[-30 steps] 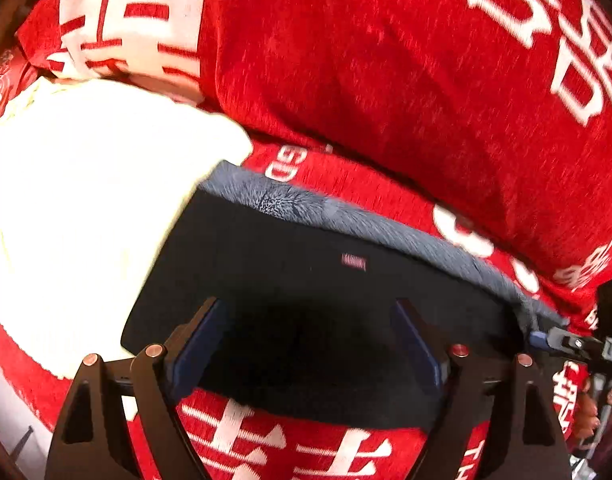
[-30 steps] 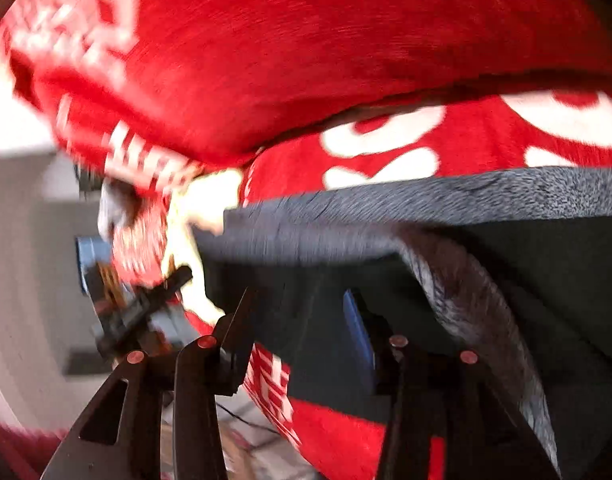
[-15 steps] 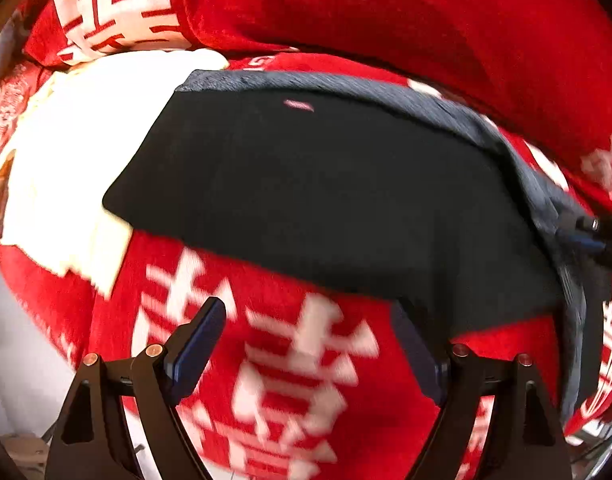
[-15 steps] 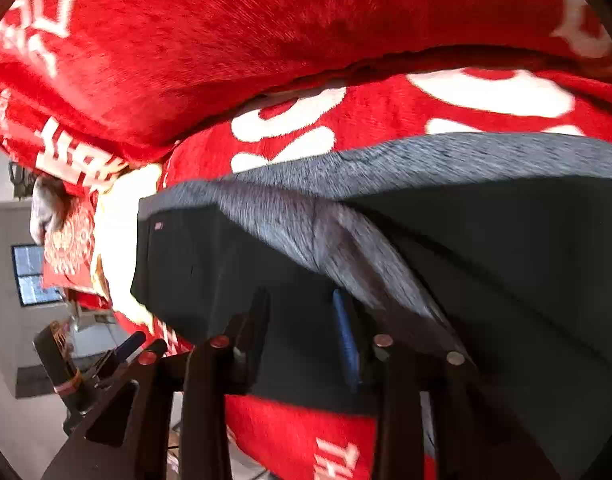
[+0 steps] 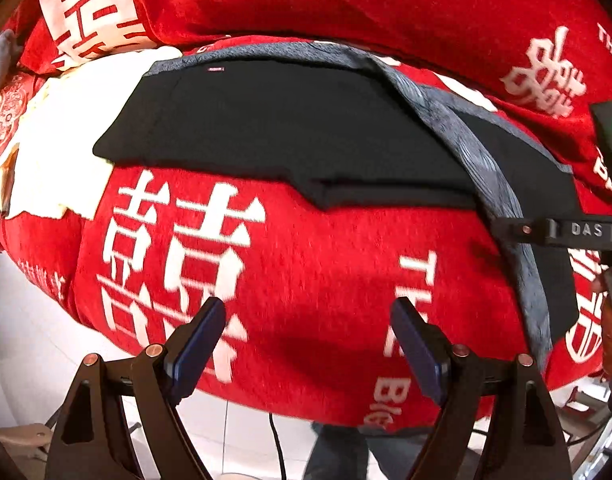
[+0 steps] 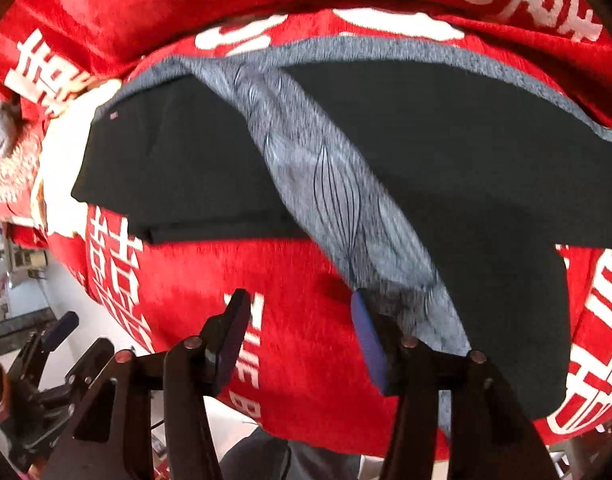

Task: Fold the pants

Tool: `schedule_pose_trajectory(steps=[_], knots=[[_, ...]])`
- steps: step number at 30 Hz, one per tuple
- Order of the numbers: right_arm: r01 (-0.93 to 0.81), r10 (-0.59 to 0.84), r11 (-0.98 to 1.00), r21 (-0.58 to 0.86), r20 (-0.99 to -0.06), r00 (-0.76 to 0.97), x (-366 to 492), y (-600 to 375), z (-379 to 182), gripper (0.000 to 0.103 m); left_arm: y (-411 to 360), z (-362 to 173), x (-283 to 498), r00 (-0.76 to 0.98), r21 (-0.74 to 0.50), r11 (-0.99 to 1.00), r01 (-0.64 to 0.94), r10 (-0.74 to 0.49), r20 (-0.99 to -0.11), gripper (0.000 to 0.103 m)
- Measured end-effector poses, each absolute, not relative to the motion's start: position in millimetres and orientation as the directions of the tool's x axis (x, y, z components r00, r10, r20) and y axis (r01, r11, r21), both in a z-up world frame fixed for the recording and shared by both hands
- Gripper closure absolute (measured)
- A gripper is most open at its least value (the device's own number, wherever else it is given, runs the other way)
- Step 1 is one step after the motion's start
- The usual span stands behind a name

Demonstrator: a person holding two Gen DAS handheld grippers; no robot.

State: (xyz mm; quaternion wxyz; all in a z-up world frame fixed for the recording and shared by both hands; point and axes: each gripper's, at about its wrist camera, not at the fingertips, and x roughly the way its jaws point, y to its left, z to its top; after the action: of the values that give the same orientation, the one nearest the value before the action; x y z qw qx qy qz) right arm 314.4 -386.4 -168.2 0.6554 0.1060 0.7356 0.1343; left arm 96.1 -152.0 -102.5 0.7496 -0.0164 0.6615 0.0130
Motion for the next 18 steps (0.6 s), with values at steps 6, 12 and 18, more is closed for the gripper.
schedule_pose_trajectory(steps=[6,12,18], knots=[[-0.055,0.308,0.948,0.312,-0.948,-0.075,285,-386,-162,0.04,-151,-95,62,0.17,0.005,0.999,-0.053,0.014,-0.985,0.018],[-0.038,0.291,0.956,0.292,-0.956,-0.019,230,-410,-157,0.04,-153,-87,23,0.211,0.046,0.998,-0.032,0.052,-0.976,0.018],[0.111,0.39,0.916,0.386,-0.921,-0.013,181,-464,-167,0.04,-163,-108,3,0.161,0.031,1.0,0.003,0.03,-0.986,0.018]])
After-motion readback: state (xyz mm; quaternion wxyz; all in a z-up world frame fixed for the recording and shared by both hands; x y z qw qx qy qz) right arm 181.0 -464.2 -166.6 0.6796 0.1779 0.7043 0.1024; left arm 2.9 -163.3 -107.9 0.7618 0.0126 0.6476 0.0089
